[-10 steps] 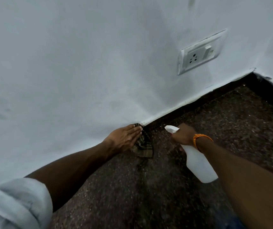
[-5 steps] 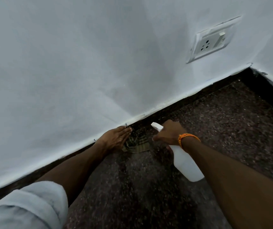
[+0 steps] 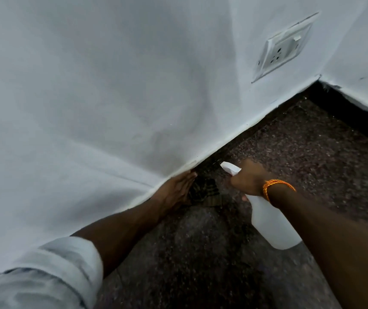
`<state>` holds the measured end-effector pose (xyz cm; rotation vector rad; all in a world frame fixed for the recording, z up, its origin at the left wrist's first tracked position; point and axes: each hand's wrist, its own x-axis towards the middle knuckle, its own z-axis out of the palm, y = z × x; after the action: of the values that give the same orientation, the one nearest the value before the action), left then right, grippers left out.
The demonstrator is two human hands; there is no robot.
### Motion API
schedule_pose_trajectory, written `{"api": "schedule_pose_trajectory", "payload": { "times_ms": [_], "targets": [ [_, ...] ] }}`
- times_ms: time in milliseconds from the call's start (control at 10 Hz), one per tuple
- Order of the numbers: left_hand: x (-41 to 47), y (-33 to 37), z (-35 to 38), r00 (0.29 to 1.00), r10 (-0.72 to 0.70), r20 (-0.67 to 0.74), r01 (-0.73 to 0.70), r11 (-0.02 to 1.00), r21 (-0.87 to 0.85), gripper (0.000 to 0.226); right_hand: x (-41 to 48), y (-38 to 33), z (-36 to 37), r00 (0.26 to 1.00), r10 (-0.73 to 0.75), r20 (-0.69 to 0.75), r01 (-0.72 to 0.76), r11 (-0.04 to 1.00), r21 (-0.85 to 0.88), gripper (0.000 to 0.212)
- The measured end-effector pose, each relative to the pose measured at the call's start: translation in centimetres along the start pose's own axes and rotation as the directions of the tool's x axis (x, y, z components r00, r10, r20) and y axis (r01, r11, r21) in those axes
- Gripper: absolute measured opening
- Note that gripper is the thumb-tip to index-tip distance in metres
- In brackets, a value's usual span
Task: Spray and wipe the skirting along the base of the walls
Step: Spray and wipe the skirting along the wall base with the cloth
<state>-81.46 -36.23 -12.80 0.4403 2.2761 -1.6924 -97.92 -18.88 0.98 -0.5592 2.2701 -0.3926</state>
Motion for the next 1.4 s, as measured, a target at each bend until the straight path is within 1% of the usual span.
{"api": "schedule_pose_trajectory", "payload": {
  "times_ms": [100,200,300,400,500,600,700,800,900,1000,1100,1200,1300,1400],
  "targets": [
    [-0.1,2.0,2.2,0.951,0.082,0.299,0.036,0.928,-0.370,0.053,-0.6,-0.3,0.9,1.000,0.006,-0.014,-0.007,1.000,-0.030,0.014],
    [1.3,-0.9,-1.1,0.993,0.066,0.094,-0.023,0.917,-0.398,0.053,-1.4,-1.2,2.2,1.000,0.006,0.010,-0.006,1.000,0.006,0.019],
    [2.8,-2.5,-3.1,0.998,-0.039,0.046,0.059,0.791,-0.609,0.056,-2.0,-2.1,3.4,0.999,0.028,-0.039,-0.022,0.990,0.136,0.021],
    [2.2,-1.8,-3.7,0.990,-0.059,0.129,0.126,0.780,-0.613,0.056,-3.2,-2.4,4.1,0.991,0.079,-0.105,-0.043,0.951,0.305,0.018],
    [-2.0,0.4,-1.8,0.978,-0.190,0.089,0.200,0.714,-0.671,0.057,-5.1,-2.2,5.3,0.981,0.152,-0.124,-0.092,0.915,0.394,0.026],
    [-5.6,1.3,-1.0,0.999,-0.039,0.038,0.054,0.689,-0.723,0.064,-7.0,-2.2,6.4,0.979,0.171,-0.112,-0.112,0.907,0.407,0.026],
    [-7.8,0.5,0.3,0.999,-0.035,-0.014,0.011,0.624,-0.782,0.059,-8.2,-2.5,8.2,0.977,0.189,-0.093,-0.123,0.871,0.476,0.030],
    [-9.8,-0.7,0.2,0.998,-0.027,-0.051,-0.021,0.658,-0.753,0.059,-8.5,-2.2,10.4,0.977,0.211,-0.032,-0.161,0.829,0.535,0.041],
    [-12.2,-0.9,0.1,1.000,0.008,-0.014,-0.015,0.755,-0.655,0.061,-9.1,-2.1,12.8,0.985,0.174,-0.002,-0.144,0.825,0.547,0.033],
    [-15.1,0.1,0.0,0.999,0.039,-0.025,-0.046,0.810,-0.585,0.055,-10.0,-0.8,14.5,0.987,0.162,0.018,-0.142,0.799,0.585,0.028],
    [-18.5,0.2,-0.6,0.997,0.066,0.038,-0.033,0.818,-0.575,0.055,-10.8,0.0,15.3,0.987,0.148,0.066,-0.159,0.811,0.564,0.030],
    [-21.1,0.6,-0.9,0.996,0.048,0.076,0.010,0.783,-0.621,0.057,-11.5,-0.6,15.3,0.992,0.109,0.055,-0.121,0.815,0.566,0.032],
    [-22.1,1.0,-0.9,0.989,0.054,0.140,0.049,0.766,-0.641,0.056,-12.1,-1.9,15.4,0.994,0.081,0.069,-0.105,0.810,0.577,0.030],
    [-21.8,1.2,-0.9,0.988,0.035,0.154,0.077,0.741,-0.667,0.058,-11.9,-2.7,15.8,0.995,0.058,0.084,-0.098,0.763,0.639,0.037]
  ]
}}
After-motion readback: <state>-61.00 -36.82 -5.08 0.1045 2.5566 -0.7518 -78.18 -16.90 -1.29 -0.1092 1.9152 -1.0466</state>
